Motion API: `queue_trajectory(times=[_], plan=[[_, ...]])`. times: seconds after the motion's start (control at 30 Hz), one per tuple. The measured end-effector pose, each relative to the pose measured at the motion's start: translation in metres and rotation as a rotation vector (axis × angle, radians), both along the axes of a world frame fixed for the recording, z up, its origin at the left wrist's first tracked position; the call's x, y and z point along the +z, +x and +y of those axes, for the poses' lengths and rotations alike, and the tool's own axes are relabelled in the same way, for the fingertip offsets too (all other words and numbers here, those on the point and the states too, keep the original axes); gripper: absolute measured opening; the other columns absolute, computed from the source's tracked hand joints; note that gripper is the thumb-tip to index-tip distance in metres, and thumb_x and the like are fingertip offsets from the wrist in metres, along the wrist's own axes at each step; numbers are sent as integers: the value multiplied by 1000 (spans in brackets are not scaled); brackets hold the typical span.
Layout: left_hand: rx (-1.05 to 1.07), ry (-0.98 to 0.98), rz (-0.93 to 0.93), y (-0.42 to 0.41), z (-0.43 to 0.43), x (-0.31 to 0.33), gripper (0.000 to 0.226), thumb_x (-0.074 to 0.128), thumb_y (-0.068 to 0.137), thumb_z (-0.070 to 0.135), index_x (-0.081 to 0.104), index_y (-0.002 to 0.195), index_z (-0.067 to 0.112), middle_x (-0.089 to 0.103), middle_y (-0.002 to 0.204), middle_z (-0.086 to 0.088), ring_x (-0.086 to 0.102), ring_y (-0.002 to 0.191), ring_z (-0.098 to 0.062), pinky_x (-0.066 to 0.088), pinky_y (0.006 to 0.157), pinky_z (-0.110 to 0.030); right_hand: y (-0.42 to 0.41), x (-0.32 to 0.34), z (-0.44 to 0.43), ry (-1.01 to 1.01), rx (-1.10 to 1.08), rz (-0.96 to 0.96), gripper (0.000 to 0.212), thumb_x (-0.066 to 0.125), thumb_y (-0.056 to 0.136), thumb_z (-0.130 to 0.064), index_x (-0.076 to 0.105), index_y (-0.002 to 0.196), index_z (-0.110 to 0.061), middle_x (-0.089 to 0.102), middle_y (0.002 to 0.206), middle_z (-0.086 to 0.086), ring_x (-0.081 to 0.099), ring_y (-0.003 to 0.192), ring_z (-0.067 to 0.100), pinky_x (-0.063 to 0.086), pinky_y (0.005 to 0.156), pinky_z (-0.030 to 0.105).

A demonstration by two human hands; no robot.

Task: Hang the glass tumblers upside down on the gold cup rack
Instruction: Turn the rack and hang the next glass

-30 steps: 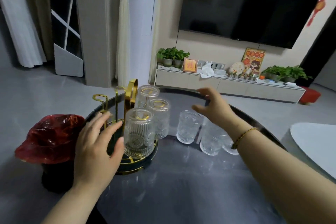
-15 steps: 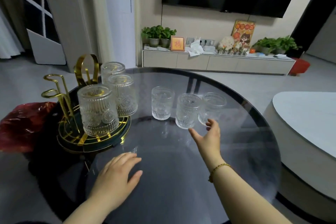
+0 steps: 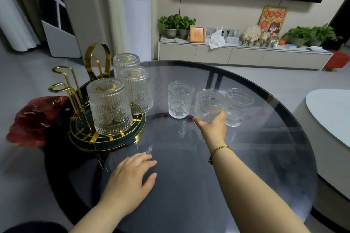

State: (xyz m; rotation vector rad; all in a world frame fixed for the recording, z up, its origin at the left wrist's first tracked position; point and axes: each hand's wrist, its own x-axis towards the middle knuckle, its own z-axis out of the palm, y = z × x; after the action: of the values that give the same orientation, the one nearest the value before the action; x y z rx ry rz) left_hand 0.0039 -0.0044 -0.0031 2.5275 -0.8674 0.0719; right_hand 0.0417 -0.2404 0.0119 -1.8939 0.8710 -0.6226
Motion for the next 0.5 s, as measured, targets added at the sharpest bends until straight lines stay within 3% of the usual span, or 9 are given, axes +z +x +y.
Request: queue_trajectory(times=[0.2,0.3,0.43,0.5], plan=[[-1,-16,-1,0,0,-1,35,46,89,36,47,124,30,42,136,16,28,130,-2,17,110,-24,-3,-5,1,-26,5,-23,78,73,62,-33,29,121,-9,52,121,14,49,108,33,39,82,33],[4,-25,11,0,0,0,35,45,90,36,47,124,30,41,136,16,28,130,-2,17,111,-26,-11,-5,5,-39,23,-61,79,73,62,-32,29,124,-11,51,123,11,49,110,29,37,82,29],[4,-4,40,-1,1,1,35,44,90,36,45,125,31,39,137,16,26,130,-2,16,111,-26,-27,8,11,-16,39,-141,78,73,61,-36,32,124,-15,48,98,-10,48,96,17,31,75,16],[-3,-24,55,-1,3,4,34,45,90,35,47,124,31,40,137,16,27,130,-2,17,111,-26,-33,27,11,-34,80,-200,76,73,62,-32,32,124,-15,45,98,-11,43,94,11,29,76,10]])
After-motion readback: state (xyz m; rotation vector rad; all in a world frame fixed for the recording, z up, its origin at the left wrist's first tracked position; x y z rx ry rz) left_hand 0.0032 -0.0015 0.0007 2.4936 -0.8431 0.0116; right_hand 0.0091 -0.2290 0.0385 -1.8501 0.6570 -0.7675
